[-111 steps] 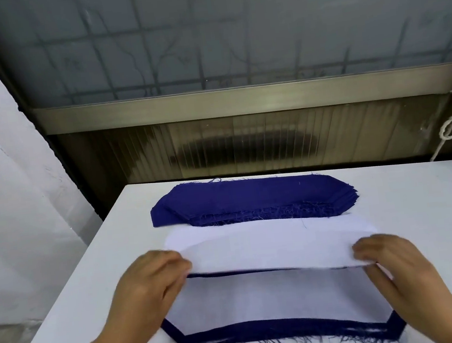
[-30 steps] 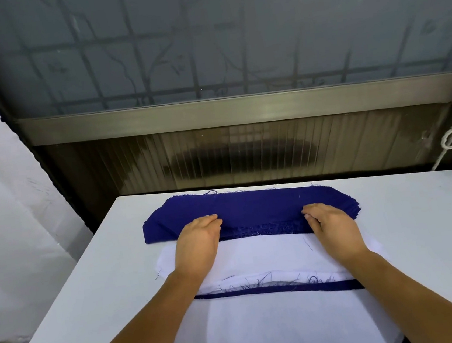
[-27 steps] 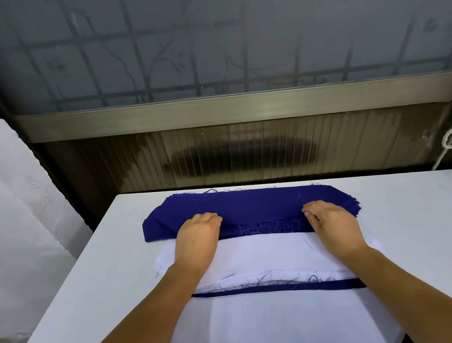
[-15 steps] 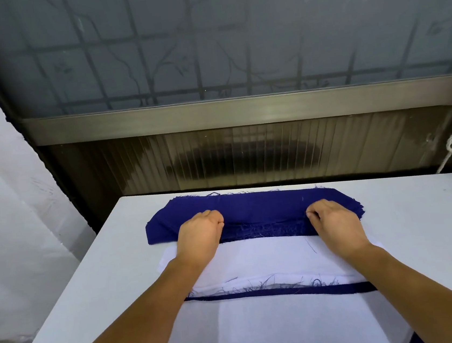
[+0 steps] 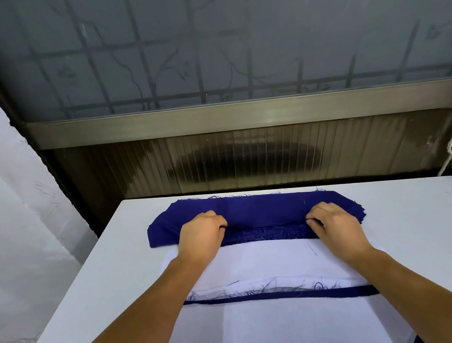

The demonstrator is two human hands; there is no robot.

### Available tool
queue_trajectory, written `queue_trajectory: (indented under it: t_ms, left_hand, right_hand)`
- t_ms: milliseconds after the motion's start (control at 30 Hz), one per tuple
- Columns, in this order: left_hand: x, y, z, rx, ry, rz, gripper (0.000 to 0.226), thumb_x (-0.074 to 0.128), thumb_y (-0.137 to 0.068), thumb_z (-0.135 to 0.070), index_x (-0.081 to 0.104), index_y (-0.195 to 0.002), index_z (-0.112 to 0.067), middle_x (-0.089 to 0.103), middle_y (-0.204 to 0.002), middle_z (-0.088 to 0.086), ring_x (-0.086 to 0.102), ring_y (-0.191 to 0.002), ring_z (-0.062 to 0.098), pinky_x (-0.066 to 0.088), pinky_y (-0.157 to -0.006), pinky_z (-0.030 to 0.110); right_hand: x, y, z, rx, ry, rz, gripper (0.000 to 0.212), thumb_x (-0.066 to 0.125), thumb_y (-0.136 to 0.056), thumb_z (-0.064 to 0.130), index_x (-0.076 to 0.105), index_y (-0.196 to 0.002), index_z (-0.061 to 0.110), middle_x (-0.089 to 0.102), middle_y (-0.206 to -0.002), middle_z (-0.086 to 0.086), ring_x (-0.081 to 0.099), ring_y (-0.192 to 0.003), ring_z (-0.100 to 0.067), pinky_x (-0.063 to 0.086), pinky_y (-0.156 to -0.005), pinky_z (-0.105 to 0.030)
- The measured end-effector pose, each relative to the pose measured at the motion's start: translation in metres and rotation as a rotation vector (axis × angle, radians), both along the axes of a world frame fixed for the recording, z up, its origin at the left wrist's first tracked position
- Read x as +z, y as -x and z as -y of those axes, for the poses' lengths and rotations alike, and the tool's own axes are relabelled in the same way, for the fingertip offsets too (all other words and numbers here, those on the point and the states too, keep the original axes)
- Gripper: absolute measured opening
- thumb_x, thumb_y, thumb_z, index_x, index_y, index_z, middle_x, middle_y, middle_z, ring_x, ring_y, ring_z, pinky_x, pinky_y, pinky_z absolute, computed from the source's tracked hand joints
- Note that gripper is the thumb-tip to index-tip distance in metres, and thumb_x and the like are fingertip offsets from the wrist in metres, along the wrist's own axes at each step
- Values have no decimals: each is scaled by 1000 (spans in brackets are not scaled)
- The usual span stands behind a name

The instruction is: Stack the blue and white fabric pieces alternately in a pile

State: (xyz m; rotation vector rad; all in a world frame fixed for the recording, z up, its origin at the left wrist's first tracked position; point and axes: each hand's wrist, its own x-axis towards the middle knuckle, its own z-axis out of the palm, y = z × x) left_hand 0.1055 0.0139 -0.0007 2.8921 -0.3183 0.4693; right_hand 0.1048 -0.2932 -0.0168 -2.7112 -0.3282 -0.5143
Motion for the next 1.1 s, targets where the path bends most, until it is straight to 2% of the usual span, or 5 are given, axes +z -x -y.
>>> queue_trajectory:
  t_ms: [333,600,733,900,1100]
  left_hand:
    - [6,15,-11,4,182,41,12,65,-90,-26,56,-83,-28,57,-86,-15,51,-75,6,39,-59,16]
    - [31,80,-25,-89,-53,233,28,85,-70,-16,57,-69,-15,51,-51,-5,46,-42,16,40,-38,27]
    - [36,123,-41,-270,-31,104,21,80,-77,-24,60,-80,-23,56,-62,-11,51,-55,11,45,-49,24]
    - [40,162,-70,-458,41,-253,17,61,-89,-37,64,-106,-37,60,-95,-24,54,-87,-7,42,-76,10]
    - [49,148,-67,-239,104,-217,13,58,-96,-30,67,-104,-33,57,-95,-22,55,-87,-3,47,-79,21]
  right_hand:
    - [19,10,5,52,-336,-123,22,68,-86,10,61,-79,30,60,-91,15,57,-86,-4,49,-75,-25]
    - [46,91,5,110,-34,-34,18,68,-84,2,64,-88,19,64,-89,12,59,-81,-10,49,-71,-26]
    - [61,144,12,86,-21,-96,23,67,-86,13,53,-82,30,47,-60,21,44,-53,-5,36,-48,-16]
    - [74,171,36,199,-54,-348,25,67,-89,26,58,-88,49,61,-88,37,60,-79,6,46,-72,-12]
    - [79,149,34,90,-25,-410,19,62,-93,26,60,-83,42,64,-76,25,59,-76,0,46,-66,-16]
